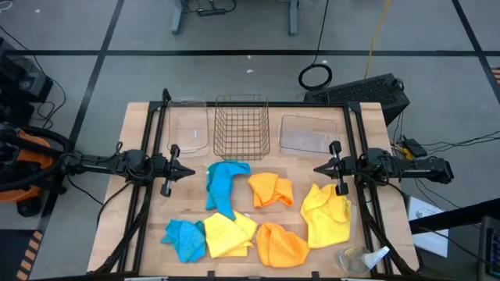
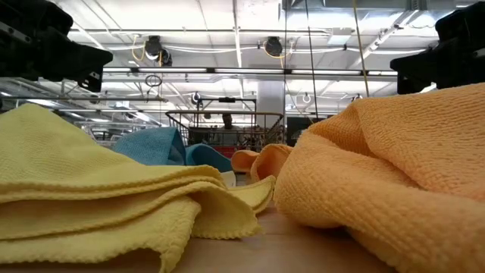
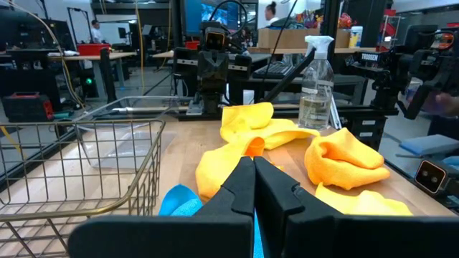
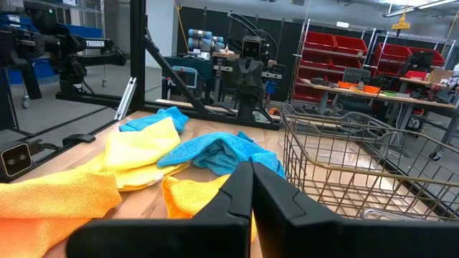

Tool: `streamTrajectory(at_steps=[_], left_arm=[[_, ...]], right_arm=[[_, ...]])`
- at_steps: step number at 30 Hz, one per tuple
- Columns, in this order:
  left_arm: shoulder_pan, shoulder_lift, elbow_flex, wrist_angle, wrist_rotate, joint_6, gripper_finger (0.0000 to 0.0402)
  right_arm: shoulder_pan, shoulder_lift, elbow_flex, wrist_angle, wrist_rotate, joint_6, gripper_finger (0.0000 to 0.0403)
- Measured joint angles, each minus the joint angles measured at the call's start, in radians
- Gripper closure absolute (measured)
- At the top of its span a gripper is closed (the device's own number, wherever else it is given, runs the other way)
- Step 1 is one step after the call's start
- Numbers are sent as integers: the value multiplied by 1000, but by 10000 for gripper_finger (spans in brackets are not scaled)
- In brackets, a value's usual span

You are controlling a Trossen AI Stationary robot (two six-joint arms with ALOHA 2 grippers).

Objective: Sort microfiber towel by color & place in baskets

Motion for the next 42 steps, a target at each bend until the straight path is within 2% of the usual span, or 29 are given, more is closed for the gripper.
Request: streamTrajectory(at_steps=[13,20,28,36,42], left_arm=[[0,0,0,0,0,0,400],[0,0,0,0,0,82,400],[0,0,0,0,-1,80,400],[0,0,0,2,-4,79,400],[0,0,0,5,-6,79,400]], right_arm=[[0,0,0,7,-1,1,403],[0,0,-1,15,-4,194,403],[0,1,31,8,0,149,403],[0,40,188,-41,3,169,403],[0,159,426,-253,70,169,403]])
